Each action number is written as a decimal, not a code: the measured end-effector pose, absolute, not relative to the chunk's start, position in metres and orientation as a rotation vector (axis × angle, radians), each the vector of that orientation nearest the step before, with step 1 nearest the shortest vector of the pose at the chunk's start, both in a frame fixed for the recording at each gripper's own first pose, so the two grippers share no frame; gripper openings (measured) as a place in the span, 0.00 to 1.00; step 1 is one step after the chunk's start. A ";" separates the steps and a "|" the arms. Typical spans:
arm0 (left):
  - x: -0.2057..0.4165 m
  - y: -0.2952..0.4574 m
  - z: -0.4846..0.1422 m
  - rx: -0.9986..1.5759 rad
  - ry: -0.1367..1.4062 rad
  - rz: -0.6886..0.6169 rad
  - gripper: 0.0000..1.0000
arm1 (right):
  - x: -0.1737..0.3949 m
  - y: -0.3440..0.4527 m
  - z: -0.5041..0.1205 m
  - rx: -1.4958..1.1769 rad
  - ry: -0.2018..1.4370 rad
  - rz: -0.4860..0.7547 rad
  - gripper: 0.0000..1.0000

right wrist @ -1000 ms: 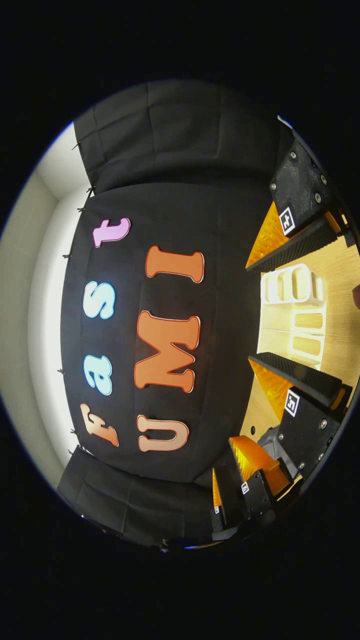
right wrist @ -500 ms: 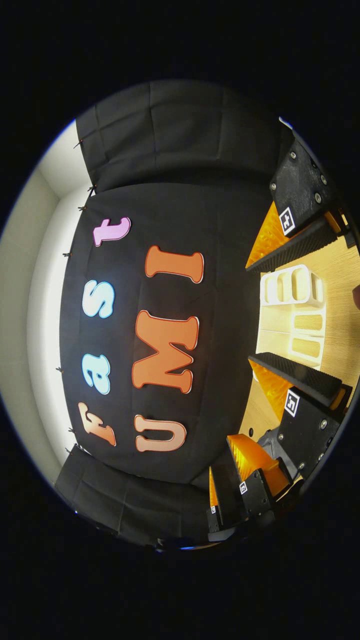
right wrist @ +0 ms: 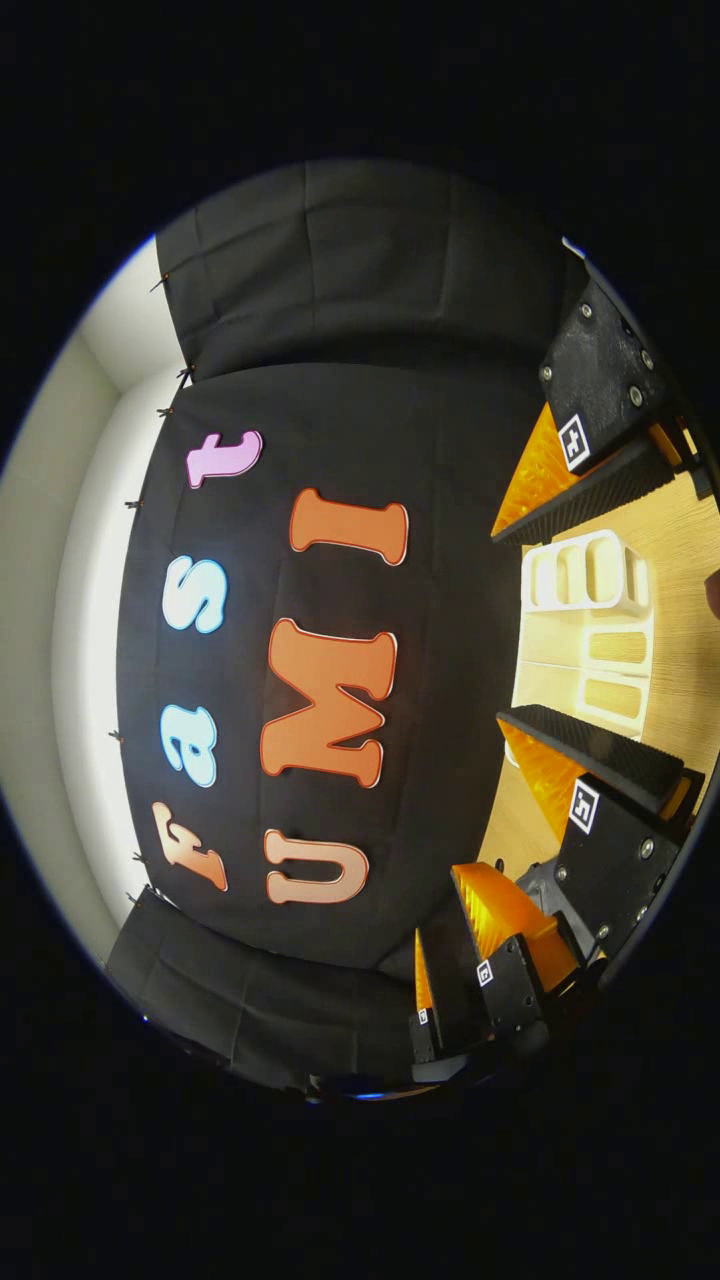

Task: Open the schoolbag, grab two books from the bookshelf and put them into the schoolbag.

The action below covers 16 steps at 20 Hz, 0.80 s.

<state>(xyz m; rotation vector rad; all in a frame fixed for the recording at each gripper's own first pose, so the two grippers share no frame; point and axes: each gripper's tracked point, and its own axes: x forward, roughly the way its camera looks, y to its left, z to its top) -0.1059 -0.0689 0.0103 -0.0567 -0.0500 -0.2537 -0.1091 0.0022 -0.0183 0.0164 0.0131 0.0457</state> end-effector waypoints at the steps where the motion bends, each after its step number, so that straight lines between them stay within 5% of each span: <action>1: -0.107 -0.069 0.009 -0.058 -0.047 -0.256 0.95 | -0.108 0.003 -0.018 0.015 0.012 0.050 0.96; 16: -0.105 -0.056 0.009 -0.063 -0.050 -0.232 0.96 | -0.108 0.007 -0.013 0.009 -0.002 0.052 0.96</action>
